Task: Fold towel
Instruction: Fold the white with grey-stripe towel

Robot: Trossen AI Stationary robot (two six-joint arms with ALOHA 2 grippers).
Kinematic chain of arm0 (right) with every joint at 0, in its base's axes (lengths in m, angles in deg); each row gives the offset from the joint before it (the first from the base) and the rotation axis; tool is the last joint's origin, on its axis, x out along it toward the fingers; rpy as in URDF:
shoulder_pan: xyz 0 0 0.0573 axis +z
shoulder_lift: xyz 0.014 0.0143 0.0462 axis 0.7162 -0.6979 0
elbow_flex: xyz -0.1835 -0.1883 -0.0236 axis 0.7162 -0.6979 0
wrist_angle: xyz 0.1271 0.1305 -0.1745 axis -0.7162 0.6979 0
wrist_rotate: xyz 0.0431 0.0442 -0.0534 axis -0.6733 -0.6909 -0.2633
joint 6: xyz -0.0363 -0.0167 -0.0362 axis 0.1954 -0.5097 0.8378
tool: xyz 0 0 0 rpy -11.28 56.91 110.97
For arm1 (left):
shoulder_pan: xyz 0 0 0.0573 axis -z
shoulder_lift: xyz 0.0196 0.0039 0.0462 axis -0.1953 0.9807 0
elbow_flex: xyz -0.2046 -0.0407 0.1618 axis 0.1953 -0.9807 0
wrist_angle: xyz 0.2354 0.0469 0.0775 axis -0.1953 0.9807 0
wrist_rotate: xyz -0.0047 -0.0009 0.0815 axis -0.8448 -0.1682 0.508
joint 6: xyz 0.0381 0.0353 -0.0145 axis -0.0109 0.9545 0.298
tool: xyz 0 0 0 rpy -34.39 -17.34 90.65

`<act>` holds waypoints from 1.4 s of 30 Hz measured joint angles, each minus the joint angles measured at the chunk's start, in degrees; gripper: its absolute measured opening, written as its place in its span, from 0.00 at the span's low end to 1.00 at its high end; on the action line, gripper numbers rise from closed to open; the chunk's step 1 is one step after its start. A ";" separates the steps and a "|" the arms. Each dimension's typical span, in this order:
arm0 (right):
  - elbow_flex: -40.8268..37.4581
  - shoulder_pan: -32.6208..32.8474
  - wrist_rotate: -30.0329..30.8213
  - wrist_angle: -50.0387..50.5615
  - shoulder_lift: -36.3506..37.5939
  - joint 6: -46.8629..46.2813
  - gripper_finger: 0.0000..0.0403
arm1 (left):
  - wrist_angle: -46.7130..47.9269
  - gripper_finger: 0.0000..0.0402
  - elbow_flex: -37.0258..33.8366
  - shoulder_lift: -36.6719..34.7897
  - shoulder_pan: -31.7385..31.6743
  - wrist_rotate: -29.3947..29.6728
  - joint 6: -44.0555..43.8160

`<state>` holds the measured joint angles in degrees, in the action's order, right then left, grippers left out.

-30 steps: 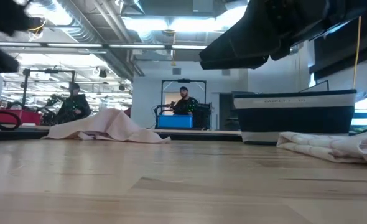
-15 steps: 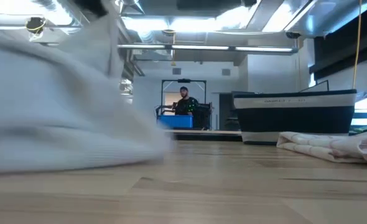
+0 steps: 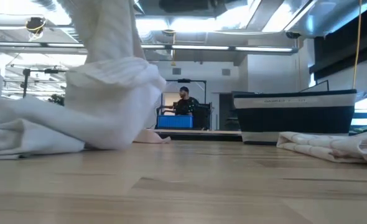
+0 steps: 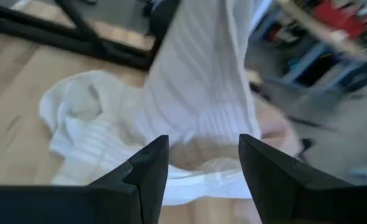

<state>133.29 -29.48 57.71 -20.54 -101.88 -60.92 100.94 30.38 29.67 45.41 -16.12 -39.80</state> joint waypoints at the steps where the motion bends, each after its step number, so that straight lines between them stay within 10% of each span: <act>1: -0.02 -1.02 -2.37 0.57 -0.06 -1.34 0.49 | -0.23 0.01 0.00 0.00 0.35 0.04 0.06; 7: -0.11 -3.59 -15.59 3.27 -1.24 -10.16 0.49 | -1.68 0.01 0.00 0.02 0.74 1.89 0.05; 19: -0.11 -3.57 -10.69 19.97 -3.91 -15.80 0.49 | -1.04 0.01 -0.02 0.26 0.74 1.95 -1.51; 28: 6.37 -3.50 -18.47 50.29 -3.07 -38.21 0.49 | 0.49 0.01 -0.74 0.75 0.74 1.89 -3.21; 42: -8.96 5.73 -16.73 25.74 -3.61 -53.57 0.49 | 0.54 0.02 -0.74 0.98 0.74 1.87 -3.42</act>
<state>124.33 -23.74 40.98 5.20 -105.49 -114.50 101.48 29.64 30.66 46.16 -14.25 -43.22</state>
